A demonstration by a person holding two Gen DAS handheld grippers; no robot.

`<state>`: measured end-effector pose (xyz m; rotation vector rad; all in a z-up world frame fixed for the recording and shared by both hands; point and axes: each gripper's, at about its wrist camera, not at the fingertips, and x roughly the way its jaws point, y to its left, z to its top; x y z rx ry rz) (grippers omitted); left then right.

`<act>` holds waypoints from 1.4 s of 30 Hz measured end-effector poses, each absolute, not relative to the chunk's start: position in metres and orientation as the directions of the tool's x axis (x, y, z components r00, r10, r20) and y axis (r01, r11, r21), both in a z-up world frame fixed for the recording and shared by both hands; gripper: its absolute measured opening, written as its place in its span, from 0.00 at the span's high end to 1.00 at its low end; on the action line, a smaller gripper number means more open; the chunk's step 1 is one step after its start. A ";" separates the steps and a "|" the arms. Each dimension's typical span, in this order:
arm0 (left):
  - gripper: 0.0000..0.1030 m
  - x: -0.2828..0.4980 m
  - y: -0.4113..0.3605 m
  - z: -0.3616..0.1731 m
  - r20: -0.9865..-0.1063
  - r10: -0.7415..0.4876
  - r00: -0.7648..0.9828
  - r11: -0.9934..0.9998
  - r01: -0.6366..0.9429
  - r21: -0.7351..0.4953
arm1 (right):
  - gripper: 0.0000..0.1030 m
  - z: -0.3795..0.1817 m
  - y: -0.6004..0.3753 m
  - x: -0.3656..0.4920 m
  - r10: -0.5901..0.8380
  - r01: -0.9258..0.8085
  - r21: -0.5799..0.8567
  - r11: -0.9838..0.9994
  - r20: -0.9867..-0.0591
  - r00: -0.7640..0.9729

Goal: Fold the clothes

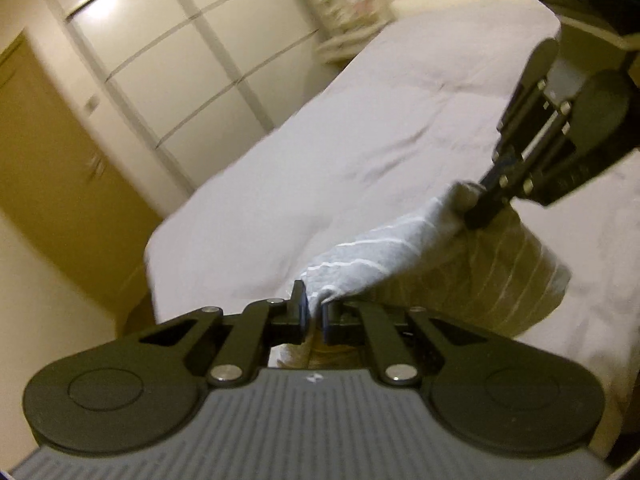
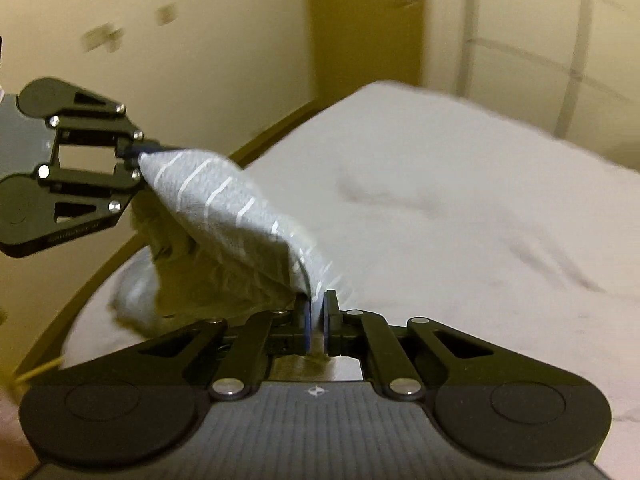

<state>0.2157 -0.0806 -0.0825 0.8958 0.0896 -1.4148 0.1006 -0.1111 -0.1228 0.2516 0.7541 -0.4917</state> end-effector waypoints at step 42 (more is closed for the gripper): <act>0.52 -0.044 -0.249 -0.239 -0.831 -0.556 -0.025 -0.220 0.968 0.118 | 0.38 -0.255 -0.282 -0.216 -0.269 0.637 -0.062 0.768 -0.934 0.234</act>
